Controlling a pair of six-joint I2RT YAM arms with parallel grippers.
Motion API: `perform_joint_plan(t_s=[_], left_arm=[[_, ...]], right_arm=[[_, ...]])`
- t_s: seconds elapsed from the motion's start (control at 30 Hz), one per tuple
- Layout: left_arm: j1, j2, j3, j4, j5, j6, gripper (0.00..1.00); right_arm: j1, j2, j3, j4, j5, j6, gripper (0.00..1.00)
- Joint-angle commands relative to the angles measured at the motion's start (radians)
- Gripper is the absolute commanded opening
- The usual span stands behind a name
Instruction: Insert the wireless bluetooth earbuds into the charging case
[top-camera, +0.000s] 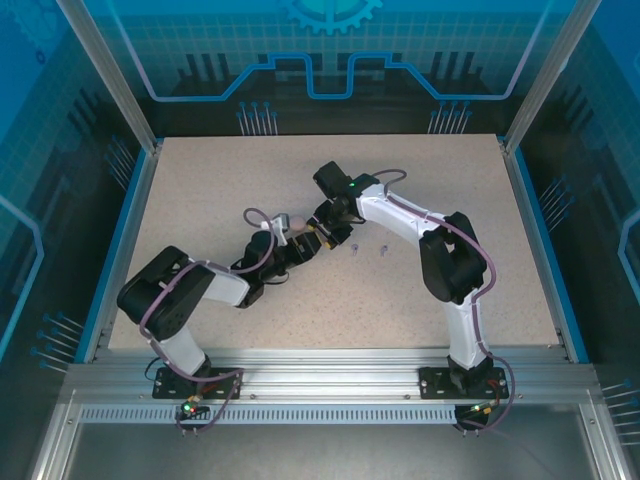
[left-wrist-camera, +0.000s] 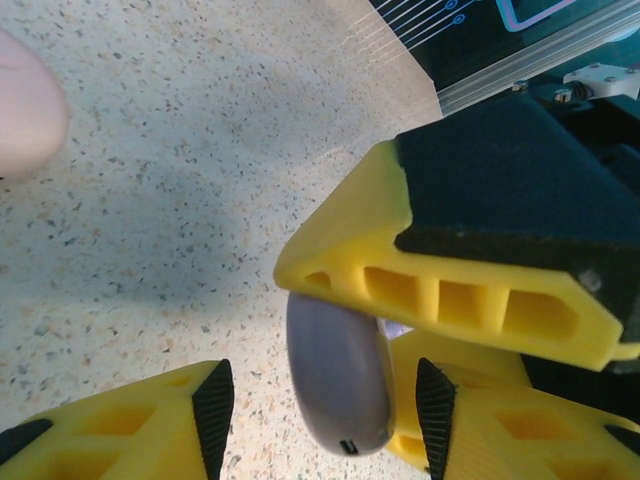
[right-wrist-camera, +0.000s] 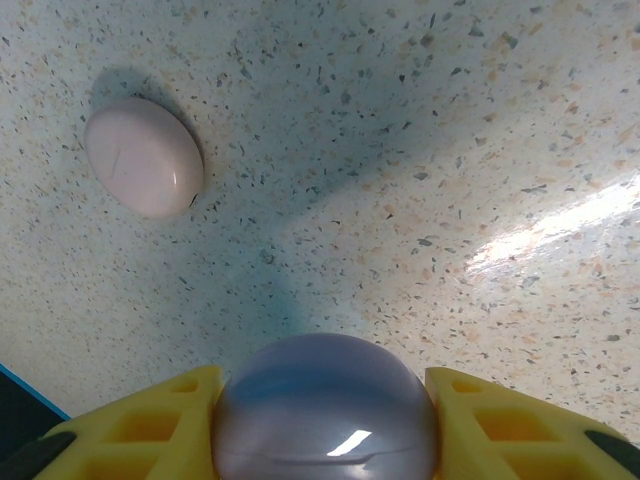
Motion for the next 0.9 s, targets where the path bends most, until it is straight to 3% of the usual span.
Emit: perform_joint_plan(t_s=[0.0,0.23,0.7,0.87], left_arm=[[-0.010,0.024,0.031,0.043,0.011,-0.009,0.52],[-0.010,0.044,0.042,0.049,0.003,-0.015,0.41],[-0.012,0.072,0.063,0.065,-0.006,-0.034,0.39],[-0.016,0.091,0.052,0.108,-0.026,-0.069,0.31]], right_arm=[[-0.011,0.002,0.002,-0.005,-0.016,0.002,0.39],[-0.014,-0.007,-0.012,0.003,-0.020,-0.001,0.39],[-0.015,-0.016,-0.025,0.013,-0.025,0.001,0.38],[-0.015,-0.020,-0.026,0.016,-0.025,0.005,0.38]])
